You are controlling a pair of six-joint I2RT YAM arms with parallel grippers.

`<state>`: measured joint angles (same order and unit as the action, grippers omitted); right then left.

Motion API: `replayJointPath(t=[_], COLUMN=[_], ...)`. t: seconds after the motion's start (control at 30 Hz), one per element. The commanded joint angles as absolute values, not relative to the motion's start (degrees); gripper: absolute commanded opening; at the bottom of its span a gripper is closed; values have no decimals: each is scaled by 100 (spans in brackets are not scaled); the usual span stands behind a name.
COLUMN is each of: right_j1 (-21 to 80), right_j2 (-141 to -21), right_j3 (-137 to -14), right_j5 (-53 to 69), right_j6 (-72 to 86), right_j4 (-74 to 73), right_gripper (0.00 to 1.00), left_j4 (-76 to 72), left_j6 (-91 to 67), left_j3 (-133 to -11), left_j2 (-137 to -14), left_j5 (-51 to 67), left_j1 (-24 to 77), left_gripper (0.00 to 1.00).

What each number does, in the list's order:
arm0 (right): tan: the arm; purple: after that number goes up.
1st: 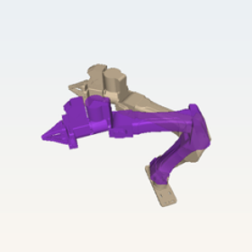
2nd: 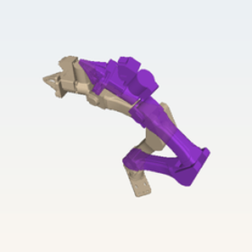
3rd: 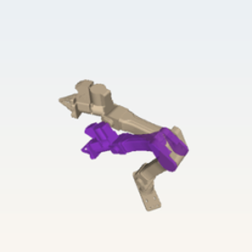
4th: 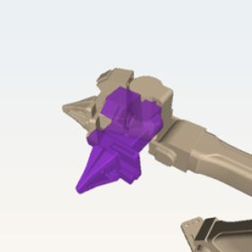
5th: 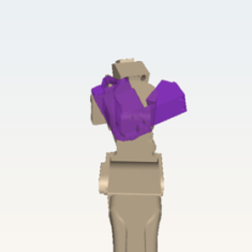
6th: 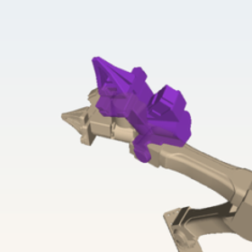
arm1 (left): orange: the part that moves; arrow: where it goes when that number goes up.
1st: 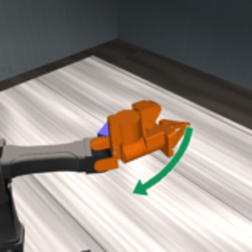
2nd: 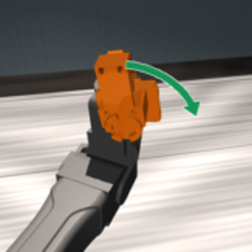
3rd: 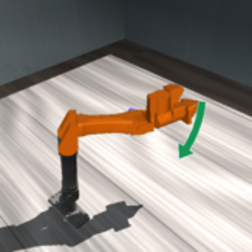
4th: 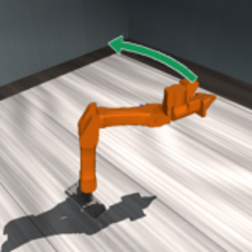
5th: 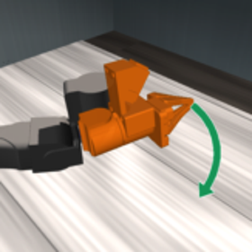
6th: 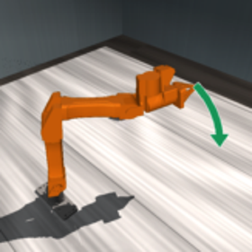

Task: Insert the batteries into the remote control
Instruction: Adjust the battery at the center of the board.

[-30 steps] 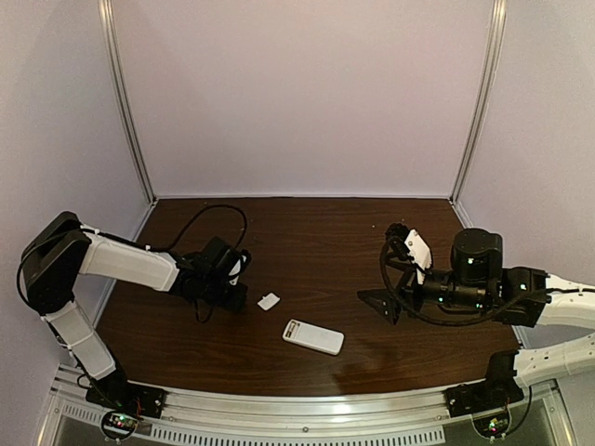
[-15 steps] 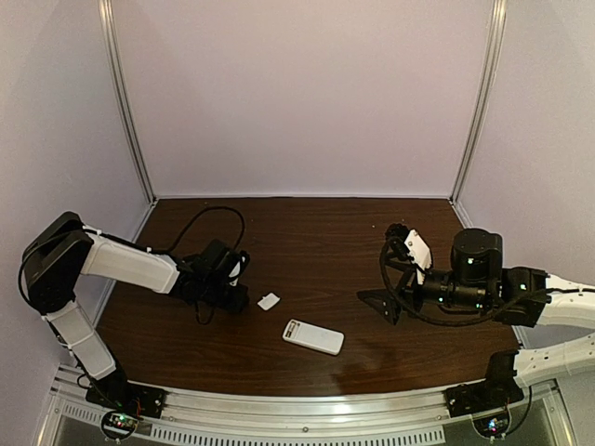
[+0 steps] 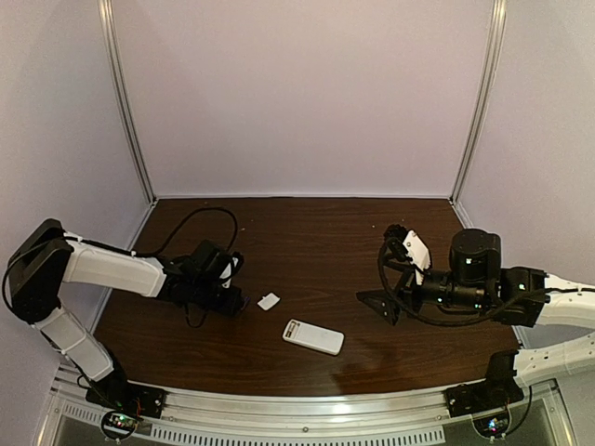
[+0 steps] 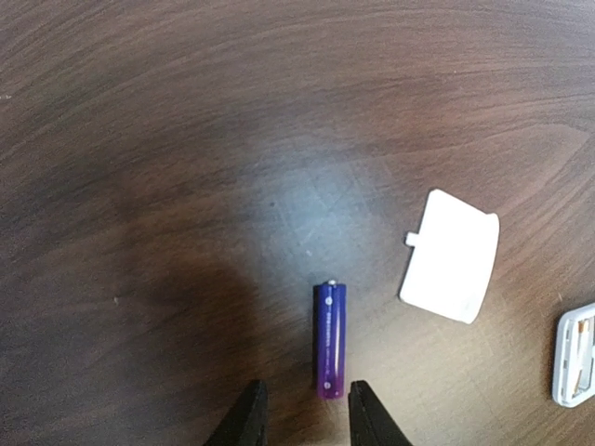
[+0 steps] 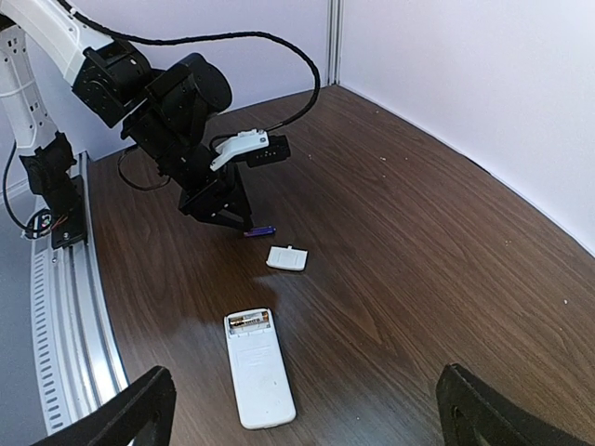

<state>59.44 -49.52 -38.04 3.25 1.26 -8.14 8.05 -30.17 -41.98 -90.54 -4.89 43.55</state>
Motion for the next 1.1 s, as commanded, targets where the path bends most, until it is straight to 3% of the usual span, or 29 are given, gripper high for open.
replayJointPath(t=[0.0,0.63,1.07], right_j1=[5948,5950,5948], right_j2=[-4983,-4965,-4976], right_j3=[-3759,-3723,-3726], right_j5=[406,392,360], right_j6=[96,116,105], right_j4=[-871,-863,-866], right_gripper=[100,100,100], left_j4=[676,697,472], left_j6=[-3096,-2786,-2338], left_j3=[-3897,-4173,-4357], left_j2=[-8686,-9430,-9644], left_j5=[-321,-571,0], left_j1=[4316,4315,4541], left_gripper=[31,20,26])
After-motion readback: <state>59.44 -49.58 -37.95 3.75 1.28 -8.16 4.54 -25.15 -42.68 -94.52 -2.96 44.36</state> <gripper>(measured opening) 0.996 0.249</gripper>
